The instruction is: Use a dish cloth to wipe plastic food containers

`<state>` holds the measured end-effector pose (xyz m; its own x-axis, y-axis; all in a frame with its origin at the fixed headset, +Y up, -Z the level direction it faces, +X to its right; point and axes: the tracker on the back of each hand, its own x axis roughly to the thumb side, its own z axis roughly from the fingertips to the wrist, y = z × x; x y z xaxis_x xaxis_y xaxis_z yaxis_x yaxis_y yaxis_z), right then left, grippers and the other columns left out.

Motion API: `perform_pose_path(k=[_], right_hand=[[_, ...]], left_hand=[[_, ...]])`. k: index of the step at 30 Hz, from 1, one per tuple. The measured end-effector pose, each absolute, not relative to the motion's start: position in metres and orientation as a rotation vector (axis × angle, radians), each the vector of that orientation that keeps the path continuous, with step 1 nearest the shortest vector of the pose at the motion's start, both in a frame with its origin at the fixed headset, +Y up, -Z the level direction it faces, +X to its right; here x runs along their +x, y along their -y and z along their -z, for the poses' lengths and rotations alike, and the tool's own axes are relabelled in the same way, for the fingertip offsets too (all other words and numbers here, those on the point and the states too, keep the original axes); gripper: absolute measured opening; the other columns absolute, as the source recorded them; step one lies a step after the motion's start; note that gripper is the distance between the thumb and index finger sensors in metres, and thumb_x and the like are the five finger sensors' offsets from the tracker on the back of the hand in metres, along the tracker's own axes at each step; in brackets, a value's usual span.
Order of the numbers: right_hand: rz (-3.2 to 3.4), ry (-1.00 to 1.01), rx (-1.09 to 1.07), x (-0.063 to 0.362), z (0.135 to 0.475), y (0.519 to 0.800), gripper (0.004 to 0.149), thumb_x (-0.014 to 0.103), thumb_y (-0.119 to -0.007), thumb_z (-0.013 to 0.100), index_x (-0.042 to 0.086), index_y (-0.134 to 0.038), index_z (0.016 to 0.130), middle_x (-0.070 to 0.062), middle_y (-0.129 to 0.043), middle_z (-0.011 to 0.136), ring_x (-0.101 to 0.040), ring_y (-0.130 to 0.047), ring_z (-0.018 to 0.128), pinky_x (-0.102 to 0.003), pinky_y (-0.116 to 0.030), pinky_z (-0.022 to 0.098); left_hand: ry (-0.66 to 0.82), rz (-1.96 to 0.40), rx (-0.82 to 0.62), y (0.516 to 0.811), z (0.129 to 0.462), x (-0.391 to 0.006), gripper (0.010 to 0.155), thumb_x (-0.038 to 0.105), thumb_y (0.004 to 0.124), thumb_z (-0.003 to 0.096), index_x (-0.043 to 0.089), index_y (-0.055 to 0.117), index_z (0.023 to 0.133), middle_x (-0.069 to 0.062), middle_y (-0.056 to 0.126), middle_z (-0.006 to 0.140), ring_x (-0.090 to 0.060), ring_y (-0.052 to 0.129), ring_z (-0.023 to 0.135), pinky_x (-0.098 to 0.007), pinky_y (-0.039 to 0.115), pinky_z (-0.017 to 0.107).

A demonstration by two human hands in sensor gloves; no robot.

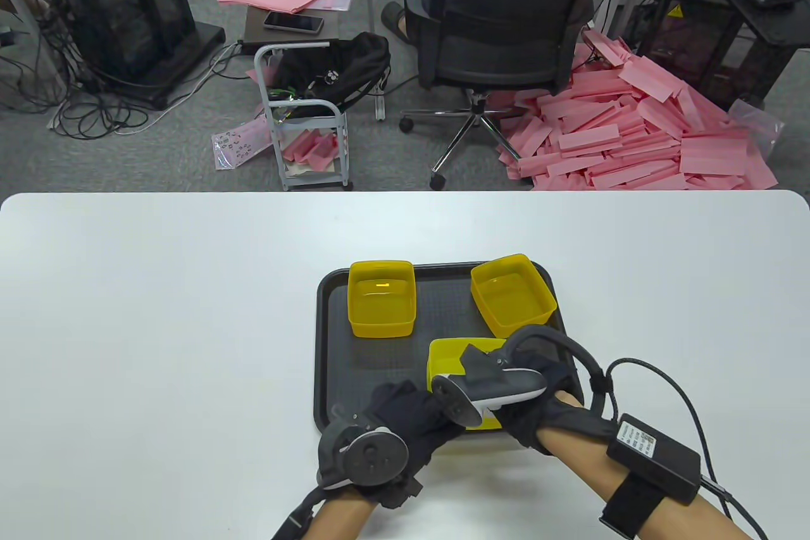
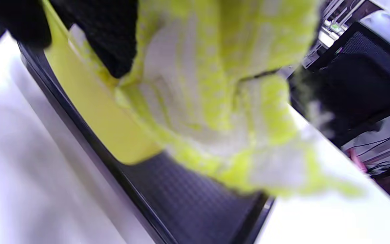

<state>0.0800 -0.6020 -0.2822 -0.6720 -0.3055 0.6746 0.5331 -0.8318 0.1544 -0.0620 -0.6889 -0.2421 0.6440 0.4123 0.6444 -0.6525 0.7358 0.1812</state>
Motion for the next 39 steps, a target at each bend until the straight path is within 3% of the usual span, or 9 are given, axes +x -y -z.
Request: perform_pose_path(k=[7, 20, 30, 39], right_hand=[[2.635, 0.392, -0.942, 0.07, 0.292, 0.595, 0.044, 0.032, -0.084, 0.049, 0.02, -0.081, 0.091, -0.004, -0.093, 0.085, -0.029, -0.098, 0.061, -0.036, -0.091, 0.035], [2.381, -0.179, -0.899, 0.051, 0.291, 0.592, 0.043, 0.037, -0.087, 0.047, 0.023, -0.081, 0.088, -0.001, -0.096, 0.079, -0.027, -0.1, 0.056, -0.035, -0.093, 0.032], [2.185, -0.109, -0.862, 0.065, 0.297, 0.609, 0.042, 0.034, -0.086, 0.048, 0.027, -0.082, 0.089, 0.0, -0.094, 0.082, -0.029, -0.097, 0.062, -0.039, -0.09, 0.038], [1.993, 0.221, -0.88, 0.067, 0.282, 0.63, 0.039, 0.031, -0.085, 0.048, 0.037, -0.085, 0.086, 0.005, -0.088, 0.091, -0.03, -0.086, 0.077, -0.043, -0.084, 0.051]], left_hand=[[0.64, -0.715, 0.43, 0.686, 0.241, -0.065, 0.04, 0.052, 0.092, 0.0376, 0.025, 0.101, 0.066, -0.002, 0.101, 0.038, -0.028, 0.099, 0.035, -0.05, 0.083, 0.037], [0.668, -0.663, 0.44, 0.684, 0.237, -0.058, 0.038, 0.052, 0.092, 0.0378, 0.028, 0.101, 0.065, -0.001, 0.101, 0.037, -0.027, 0.099, 0.036, -0.05, 0.083, 0.037], [0.623, -0.663, 0.476, 0.683, 0.238, -0.064, 0.038, 0.052, 0.092, 0.0377, 0.027, 0.101, 0.065, -0.002, 0.101, 0.036, -0.028, 0.099, 0.035, -0.05, 0.083, 0.037], [0.613, -0.654, 0.453, 0.688, 0.24, -0.061, 0.037, 0.051, 0.092, 0.0372, 0.029, 0.101, 0.066, -0.001, 0.102, 0.038, -0.028, 0.099, 0.036, -0.05, 0.083, 0.037]])
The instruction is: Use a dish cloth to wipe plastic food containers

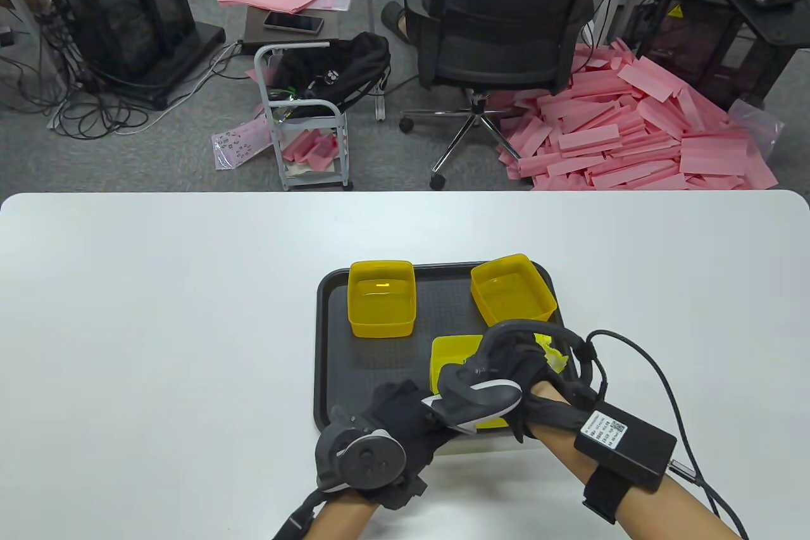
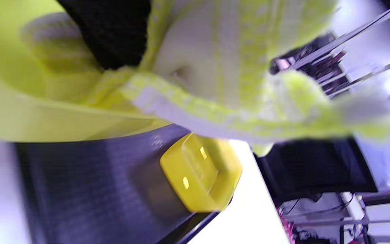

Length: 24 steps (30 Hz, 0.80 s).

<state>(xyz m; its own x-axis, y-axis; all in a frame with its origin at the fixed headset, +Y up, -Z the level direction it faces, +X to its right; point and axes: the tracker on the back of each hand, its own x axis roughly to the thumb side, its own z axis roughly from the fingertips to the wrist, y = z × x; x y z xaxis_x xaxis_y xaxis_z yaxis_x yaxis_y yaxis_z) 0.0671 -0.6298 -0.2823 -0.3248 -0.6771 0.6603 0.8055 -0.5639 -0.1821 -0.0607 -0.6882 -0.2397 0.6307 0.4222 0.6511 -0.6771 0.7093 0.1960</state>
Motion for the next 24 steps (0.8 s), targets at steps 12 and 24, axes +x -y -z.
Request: perform_pose_path(k=[12, 24], right_hand=[[2.38, 0.823, -0.687, 0.07, 0.3, 0.618, 0.04, 0.03, -0.078, 0.052, 0.027, -0.079, 0.093, -0.001, -0.09, 0.088, -0.03, -0.091, 0.067, -0.037, -0.087, 0.04], [2.909, 1.163, -0.463, 0.088, 0.334, 0.619, 0.041, 0.032, -0.078, 0.052, 0.024, -0.077, 0.092, -0.002, -0.094, 0.084, -0.025, -0.101, 0.053, -0.026, -0.093, 0.025]], left_hand=[[0.62, -0.675, 0.455, 0.69, 0.239, -0.059, 0.037, 0.051, 0.093, 0.0367, 0.029, 0.101, 0.065, -0.001, 0.102, 0.036, -0.027, 0.1, 0.034, -0.049, 0.085, 0.035], [0.636, -0.669, 0.457, 0.69, 0.236, -0.056, 0.04, 0.051, 0.093, 0.0367, 0.023, 0.101, 0.065, -0.001, 0.102, 0.034, -0.027, 0.1, 0.032, -0.049, 0.085, 0.034]])
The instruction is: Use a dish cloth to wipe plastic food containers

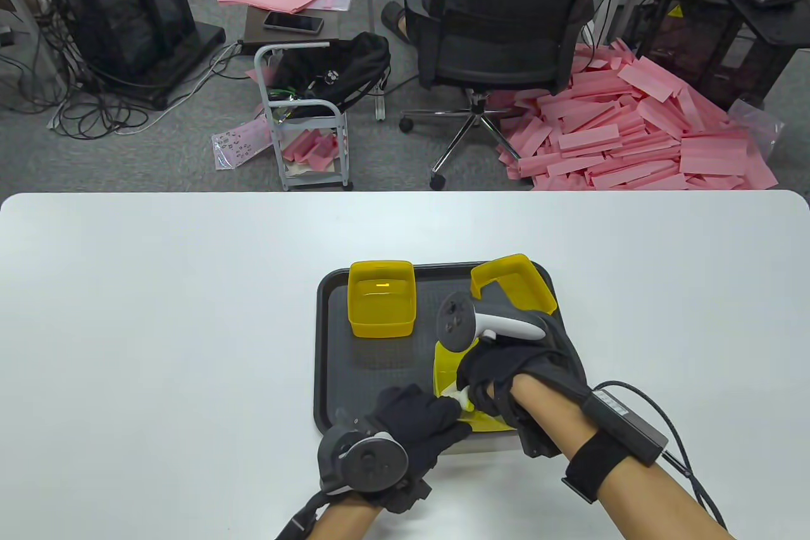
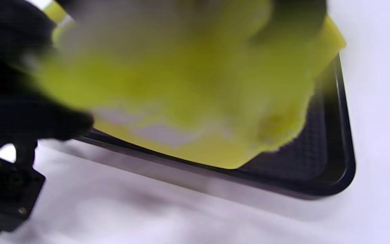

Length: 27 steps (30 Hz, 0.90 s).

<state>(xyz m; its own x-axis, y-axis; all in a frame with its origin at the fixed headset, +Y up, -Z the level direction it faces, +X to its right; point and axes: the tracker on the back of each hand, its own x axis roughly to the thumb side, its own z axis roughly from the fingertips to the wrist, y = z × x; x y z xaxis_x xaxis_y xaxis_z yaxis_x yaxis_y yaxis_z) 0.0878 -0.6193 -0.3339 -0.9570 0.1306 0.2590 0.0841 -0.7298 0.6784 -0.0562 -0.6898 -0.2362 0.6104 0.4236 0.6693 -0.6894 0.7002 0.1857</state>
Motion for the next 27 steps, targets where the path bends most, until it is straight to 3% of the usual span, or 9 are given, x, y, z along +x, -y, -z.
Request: perform_pose_path(k=[11, 17, 27], right_hand=[[-2.492, -0.847, 0.1, 0.107, 0.343, 0.637, 0.042, 0.03, -0.077, 0.052, 0.018, -0.076, 0.093, -0.005, -0.094, 0.081, -0.025, -0.104, 0.048, -0.025, -0.095, 0.021], [-2.308, -0.714, 0.099, 0.119, 0.344, 0.634, 0.043, 0.03, -0.076, 0.052, 0.018, -0.076, 0.093, -0.004, -0.093, 0.082, -0.026, -0.104, 0.049, -0.027, -0.094, 0.022], [-2.169, -0.549, 0.126, 0.157, 0.345, 0.605, 0.043, 0.031, -0.074, 0.054, 0.021, -0.072, 0.096, -0.004, -0.089, 0.086, -0.03, -0.1, 0.056, -0.032, -0.092, 0.029]], left_hand=[[0.63, -0.601, 0.481, 0.691, 0.236, -0.055, 0.04, 0.051, 0.093, 0.0377, 0.022, 0.101, 0.065, -0.001, 0.101, 0.032, -0.026, 0.1, 0.03, -0.049, 0.085, 0.034], [0.601, -0.586, 0.473, 0.694, 0.242, -0.06, 0.039, 0.051, 0.092, 0.0379, 0.024, 0.1, 0.065, -0.001, 0.101, 0.033, -0.026, 0.1, 0.032, -0.049, 0.085, 0.035], [0.503, -0.622, 0.427, 0.702, 0.257, -0.081, 0.039, 0.051, 0.092, 0.0378, 0.026, 0.1, 0.066, -0.001, 0.101, 0.035, -0.027, 0.099, 0.035, -0.049, 0.083, 0.037]])
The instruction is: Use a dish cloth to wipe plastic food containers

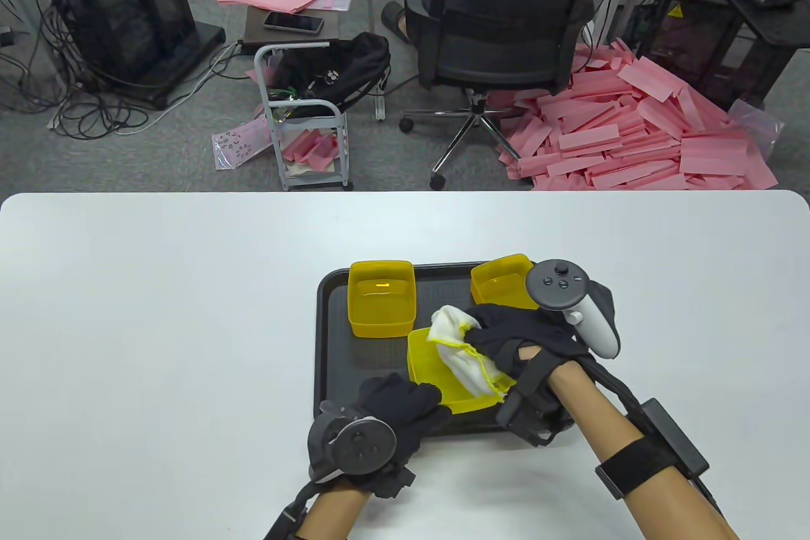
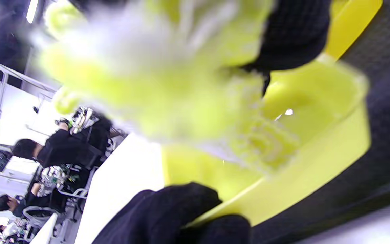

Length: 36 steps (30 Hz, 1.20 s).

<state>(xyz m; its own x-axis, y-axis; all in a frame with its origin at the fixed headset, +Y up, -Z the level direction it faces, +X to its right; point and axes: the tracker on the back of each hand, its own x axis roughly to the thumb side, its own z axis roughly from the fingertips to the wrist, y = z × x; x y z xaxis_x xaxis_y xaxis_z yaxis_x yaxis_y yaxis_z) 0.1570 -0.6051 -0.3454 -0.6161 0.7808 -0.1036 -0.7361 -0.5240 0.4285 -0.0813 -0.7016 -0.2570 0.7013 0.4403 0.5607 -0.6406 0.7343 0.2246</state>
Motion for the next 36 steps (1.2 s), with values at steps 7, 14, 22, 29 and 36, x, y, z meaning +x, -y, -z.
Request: perform_pose_path(k=[7, 14, 22, 29, 36], right_hand=[[-2.233, -0.383, 0.085, 0.202, 0.343, 0.592, 0.043, 0.03, -0.074, 0.054, 0.022, -0.072, 0.096, -0.005, -0.087, 0.089, -0.033, -0.095, 0.062, -0.038, -0.089, 0.036], [-2.198, -0.324, 0.103, 0.208, 0.332, 0.63, 0.043, 0.03, -0.074, 0.054, 0.022, -0.071, 0.096, -0.007, -0.083, 0.093, -0.036, -0.091, 0.07, -0.043, -0.087, 0.043], [-1.857, -0.307, 0.29, 0.186, 0.318, 0.68, 0.062, 0.058, -0.056, 0.059, 0.023, -0.049, 0.11, -0.023, -0.045, 0.116, -0.05, -0.06, 0.095, -0.056, -0.073, 0.062], [-1.656, -0.139, 0.297, 0.172, 0.306, 0.72, 0.058, 0.052, -0.04, 0.062, 0.026, -0.034, 0.114, -0.022, -0.032, 0.119, -0.049, -0.044, 0.102, -0.06, -0.064, 0.068], [-1.524, -0.145, 0.281, 0.176, 0.304, 0.735, 0.06, 0.054, -0.039, 0.063, 0.029, -0.027, 0.117, -0.021, -0.032, 0.12, -0.05, -0.045, 0.102, -0.061, -0.062, 0.069]], left_hand=[[0.419, -0.687, 0.452, 0.699, 0.265, -0.105, 0.039, 0.051, 0.092, 0.038, 0.026, 0.099, 0.067, -0.001, 0.101, 0.036, -0.027, 0.099, 0.036, -0.049, 0.083, 0.038], [0.448, -0.698, 0.484, 0.695, 0.261, -0.101, 0.039, 0.052, 0.091, 0.0383, 0.027, 0.099, 0.067, 0.0, 0.102, 0.036, -0.026, 0.1, 0.035, -0.048, 0.084, 0.037], [0.453, -0.731, 0.508, 0.694, 0.259, -0.101, 0.039, 0.051, 0.091, 0.039, 0.026, 0.1, 0.067, 0.0, 0.101, 0.035, -0.026, 0.1, 0.035, -0.049, 0.084, 0.036], [0.478, -0.736, 0.523, 0.69, 0.256, -0.101, 0.039, 0.051, 0.091, 0.0394, 0.025, 0.1, 0.067, -0.001, 0.1, 0.034, -0.026, 0.099, 0.034, -0.049, 0.083, 0.036], [0.551, -0.799, 0.522, 0.688, 0.255, -0.101, 0.039, 0.051, 0.09, 0.0395, 0.026, 0.1, 0.067, 0.0, 0.1, 0.034, -0.025, 0.098, 0.034, -0.048, 0.083, 0.036]])
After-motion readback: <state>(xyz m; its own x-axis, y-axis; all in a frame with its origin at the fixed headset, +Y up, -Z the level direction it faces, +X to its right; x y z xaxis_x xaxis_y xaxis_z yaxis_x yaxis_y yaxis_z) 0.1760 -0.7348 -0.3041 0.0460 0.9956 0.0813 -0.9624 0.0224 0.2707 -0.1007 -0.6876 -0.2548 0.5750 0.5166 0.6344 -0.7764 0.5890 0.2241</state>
